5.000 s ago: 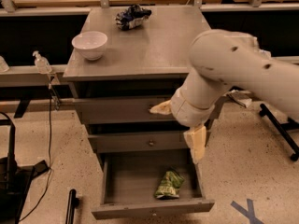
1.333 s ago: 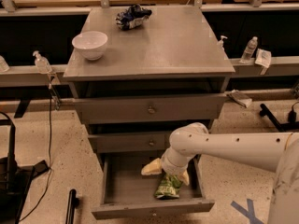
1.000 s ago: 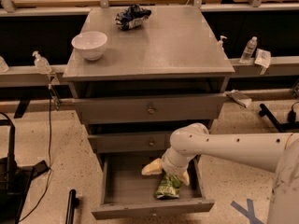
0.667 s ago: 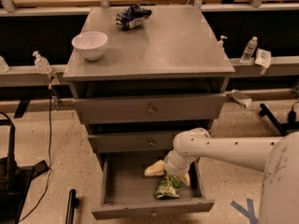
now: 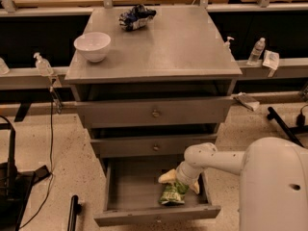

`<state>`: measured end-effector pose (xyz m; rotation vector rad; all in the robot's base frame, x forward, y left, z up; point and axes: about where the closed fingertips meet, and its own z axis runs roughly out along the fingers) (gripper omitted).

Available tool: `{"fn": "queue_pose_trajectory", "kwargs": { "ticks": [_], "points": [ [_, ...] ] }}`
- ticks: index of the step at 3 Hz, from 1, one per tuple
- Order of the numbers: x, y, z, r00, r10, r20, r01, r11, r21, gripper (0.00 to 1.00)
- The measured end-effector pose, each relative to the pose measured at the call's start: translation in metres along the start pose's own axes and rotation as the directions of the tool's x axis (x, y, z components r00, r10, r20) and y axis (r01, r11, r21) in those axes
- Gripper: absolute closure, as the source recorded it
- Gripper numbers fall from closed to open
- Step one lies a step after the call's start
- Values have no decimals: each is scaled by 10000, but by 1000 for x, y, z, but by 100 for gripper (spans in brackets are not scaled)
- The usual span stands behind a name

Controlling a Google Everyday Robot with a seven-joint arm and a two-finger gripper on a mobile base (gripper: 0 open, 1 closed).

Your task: Pick green jalapeno chip bag from bottom drawer and place on counter

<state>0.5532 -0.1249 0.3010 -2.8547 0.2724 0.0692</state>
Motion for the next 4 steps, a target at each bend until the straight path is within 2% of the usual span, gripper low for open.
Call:
{"fn": "queue_pose_trajectory", "kwargs": {
  "ticks": [1,2,3,4],
  "points": [
    [14,26,38,9993,335,-138,-333,9994,93,0],
    [25,37,87,9983,521,-276,-513,9983,285,0],
    [32,35,115,9982,556,-247,-546,9978,376,0],
    [39,41,140,9959,887,-197,-882,9958,244,16]
  ]
}}
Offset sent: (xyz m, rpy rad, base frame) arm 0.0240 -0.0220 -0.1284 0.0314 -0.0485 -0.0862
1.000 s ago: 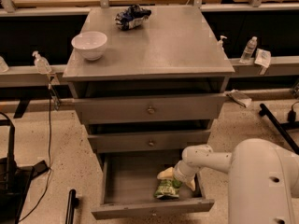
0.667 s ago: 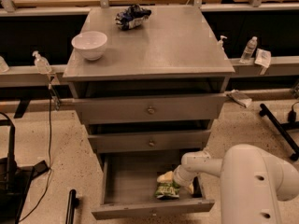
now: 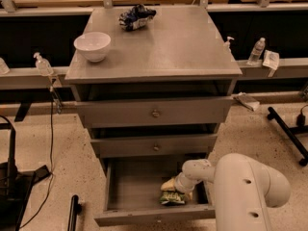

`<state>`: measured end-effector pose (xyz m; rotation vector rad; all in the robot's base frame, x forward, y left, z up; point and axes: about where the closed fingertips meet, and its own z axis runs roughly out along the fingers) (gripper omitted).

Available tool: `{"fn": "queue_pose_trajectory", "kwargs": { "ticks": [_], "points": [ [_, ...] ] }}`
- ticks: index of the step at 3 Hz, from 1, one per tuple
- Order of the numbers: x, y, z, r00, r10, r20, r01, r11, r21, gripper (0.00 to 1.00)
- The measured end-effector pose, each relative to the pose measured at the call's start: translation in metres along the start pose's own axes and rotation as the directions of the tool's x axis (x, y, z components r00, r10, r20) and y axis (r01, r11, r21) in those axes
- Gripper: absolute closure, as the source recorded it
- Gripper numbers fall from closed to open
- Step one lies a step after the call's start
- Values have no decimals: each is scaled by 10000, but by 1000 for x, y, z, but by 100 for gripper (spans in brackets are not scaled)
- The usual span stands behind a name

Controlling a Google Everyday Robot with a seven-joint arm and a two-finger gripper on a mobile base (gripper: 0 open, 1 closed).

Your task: Pick green jalapeno chip bag from bottom drawer and place on counter

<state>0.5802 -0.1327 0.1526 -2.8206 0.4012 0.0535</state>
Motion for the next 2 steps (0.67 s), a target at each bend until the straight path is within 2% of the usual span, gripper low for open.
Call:
{"fn": "queue_pose_trajectory", "kwargs": {
  "ticks": [1,2],
  "points": [
    [5,8,9,9995,315,-101,-314,9995,50,47],
    [7,1,-2,9989,230,-405,-215,9991,356,78]
  ]
}}
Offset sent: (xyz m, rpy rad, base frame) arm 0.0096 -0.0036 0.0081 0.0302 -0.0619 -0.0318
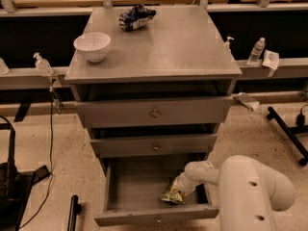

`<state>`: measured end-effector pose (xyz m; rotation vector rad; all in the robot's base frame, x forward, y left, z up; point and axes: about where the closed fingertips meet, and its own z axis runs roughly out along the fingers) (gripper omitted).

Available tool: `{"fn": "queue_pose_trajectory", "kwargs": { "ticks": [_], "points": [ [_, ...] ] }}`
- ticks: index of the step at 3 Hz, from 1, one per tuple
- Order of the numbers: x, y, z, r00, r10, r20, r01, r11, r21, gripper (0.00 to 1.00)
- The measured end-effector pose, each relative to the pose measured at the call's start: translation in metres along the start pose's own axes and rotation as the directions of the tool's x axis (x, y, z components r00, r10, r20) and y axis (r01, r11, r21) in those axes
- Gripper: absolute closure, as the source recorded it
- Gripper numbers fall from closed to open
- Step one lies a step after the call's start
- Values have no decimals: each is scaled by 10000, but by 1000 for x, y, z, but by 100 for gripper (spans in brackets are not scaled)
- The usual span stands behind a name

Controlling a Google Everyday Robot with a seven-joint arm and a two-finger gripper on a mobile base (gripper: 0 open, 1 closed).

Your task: Pick green jalapeno chip bag from bottom drawer and place on counter

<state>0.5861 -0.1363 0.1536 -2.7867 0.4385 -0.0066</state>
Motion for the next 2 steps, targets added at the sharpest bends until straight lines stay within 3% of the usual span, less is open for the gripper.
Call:
{"fn": "queue_pose_trajectory", "kwargs": {
  "ticks": [1,2],
  "points": [
    [-1,-9,-25,9981,-142,-593,171,9987,485,99],
    [-1,-34,-75,9855,-714,-1540,877,9909,1019,100]
  ]
}}
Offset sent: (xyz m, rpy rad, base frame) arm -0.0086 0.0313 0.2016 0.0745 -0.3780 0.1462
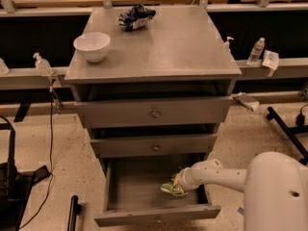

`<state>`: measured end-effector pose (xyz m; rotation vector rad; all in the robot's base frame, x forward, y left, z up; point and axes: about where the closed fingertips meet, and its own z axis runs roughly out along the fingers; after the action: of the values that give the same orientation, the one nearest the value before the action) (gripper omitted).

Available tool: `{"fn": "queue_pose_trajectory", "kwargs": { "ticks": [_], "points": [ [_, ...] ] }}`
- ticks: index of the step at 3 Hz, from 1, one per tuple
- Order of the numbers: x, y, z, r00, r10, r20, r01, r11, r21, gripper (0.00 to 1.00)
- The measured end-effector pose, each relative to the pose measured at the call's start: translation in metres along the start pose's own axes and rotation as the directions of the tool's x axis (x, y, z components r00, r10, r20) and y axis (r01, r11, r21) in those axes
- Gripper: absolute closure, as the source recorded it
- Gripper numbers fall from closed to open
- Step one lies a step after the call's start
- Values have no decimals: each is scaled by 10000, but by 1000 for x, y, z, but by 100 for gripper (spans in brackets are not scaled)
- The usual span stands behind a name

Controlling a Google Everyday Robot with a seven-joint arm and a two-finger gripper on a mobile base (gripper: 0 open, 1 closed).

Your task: Pick green jalapeno chip bag from bottom drawer and place on counter

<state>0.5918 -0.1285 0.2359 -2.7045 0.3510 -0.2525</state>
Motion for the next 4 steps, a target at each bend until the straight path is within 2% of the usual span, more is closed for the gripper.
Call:
{"fn": "queue_pose_trajectory", "kwargs": {
  "ticks": [1,2,3,4],
  "points": [
    [-7,-40,-65,9949,-822,-586,864,9936,727,100],
    [-20,-76,-144,9890,-1138,-944,1322,9666,2195,100],
    [-26,-90,-189,9923,-908,-839,1154,9241,3642,100],
    [-31,-101,-218,9831,-1413,-1162,1774,8913,4173,100]
  ]
}}
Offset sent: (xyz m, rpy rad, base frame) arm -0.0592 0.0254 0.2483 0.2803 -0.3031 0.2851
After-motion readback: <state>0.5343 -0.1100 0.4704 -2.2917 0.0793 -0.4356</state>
